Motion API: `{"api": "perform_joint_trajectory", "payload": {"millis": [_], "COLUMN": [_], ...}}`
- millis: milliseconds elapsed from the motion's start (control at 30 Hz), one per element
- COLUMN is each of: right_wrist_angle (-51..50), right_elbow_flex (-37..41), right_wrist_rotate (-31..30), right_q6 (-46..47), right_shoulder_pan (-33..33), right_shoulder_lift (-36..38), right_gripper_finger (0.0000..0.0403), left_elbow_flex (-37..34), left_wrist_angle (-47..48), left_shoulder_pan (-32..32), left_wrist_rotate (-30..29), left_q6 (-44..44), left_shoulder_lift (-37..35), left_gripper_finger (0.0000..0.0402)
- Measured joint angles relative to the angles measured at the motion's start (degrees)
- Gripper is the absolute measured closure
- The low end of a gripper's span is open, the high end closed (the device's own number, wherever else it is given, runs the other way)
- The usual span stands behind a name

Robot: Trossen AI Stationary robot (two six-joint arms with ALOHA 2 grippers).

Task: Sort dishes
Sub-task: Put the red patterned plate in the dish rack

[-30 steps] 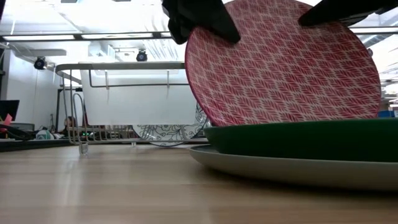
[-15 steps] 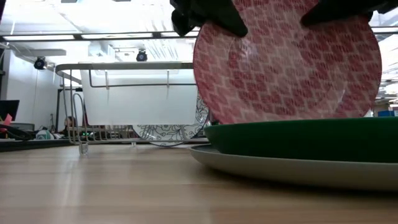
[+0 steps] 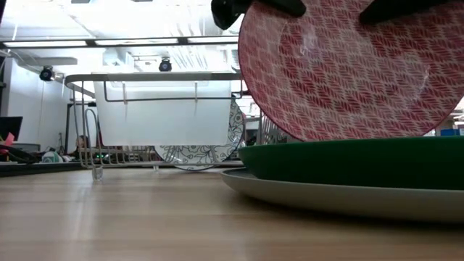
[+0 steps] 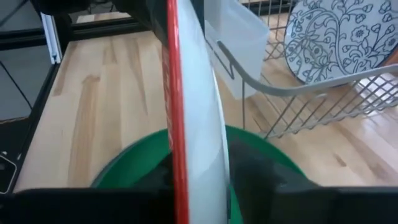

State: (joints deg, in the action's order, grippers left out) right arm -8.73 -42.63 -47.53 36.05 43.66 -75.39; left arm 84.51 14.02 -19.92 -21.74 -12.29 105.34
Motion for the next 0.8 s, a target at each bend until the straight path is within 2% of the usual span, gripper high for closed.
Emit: {"api": "perform_joint_trajectory", "payload": {"millis": [133,267,367,467,600,700,800], "right_wrist_angle": [-0.3,-0.3,-0.8,-2.9,-2.9,-2.8,-1.7], "right_elbow_flex": [0.0,0.0,0.0,0.0,0.0,0.0,-0.1], "right_wrist_rotate": [0.0,0.0,-1.6,-4.6,-7.2,-4.9,0.4], "right_q6": [-3.0,-3.3,-3.6,-4.9,-10.1,-13.8,-17.2], "right_shoulder_pan": [0.0,0.0,0.0,-0.1,-2.1,-5.6,-11.5], "right_shoulder_lift": [1.0,2.1,2.6,5.4,12.1,19.1,26.1], "right_gripper_finger": [0.0378,0.0381,0.0383,0.0383,0.0383,0.0383,0.0383], "left_elbow_flex": [0.1,0.3,2.2,5.1,5.3,4.6,3.1], "left_wrist_angle": [-0.5,0.3,6.5,17.3,24.5,26.6,26.5], "left_shoulder_pan": [0.0,-0.1,-0.6,-1.8,-4.5,-6.2,-6.4], "left_wrist_rotate": [-0.1,2.4,2.0,-1.4,-10.5,-18.8,-21.2], "left_q6": [1.2,3.7,5.8,5.6,4.9,5.0,6.8], "left_shoulder_lift": [-0.5,-1.5,-3.7,-7.9,-14.5,-20.5,-25.4], "left_gripper_finger": [0.0339,0.0285,0.0242,0.0206,0.0182,0.0179,0.0180]}}
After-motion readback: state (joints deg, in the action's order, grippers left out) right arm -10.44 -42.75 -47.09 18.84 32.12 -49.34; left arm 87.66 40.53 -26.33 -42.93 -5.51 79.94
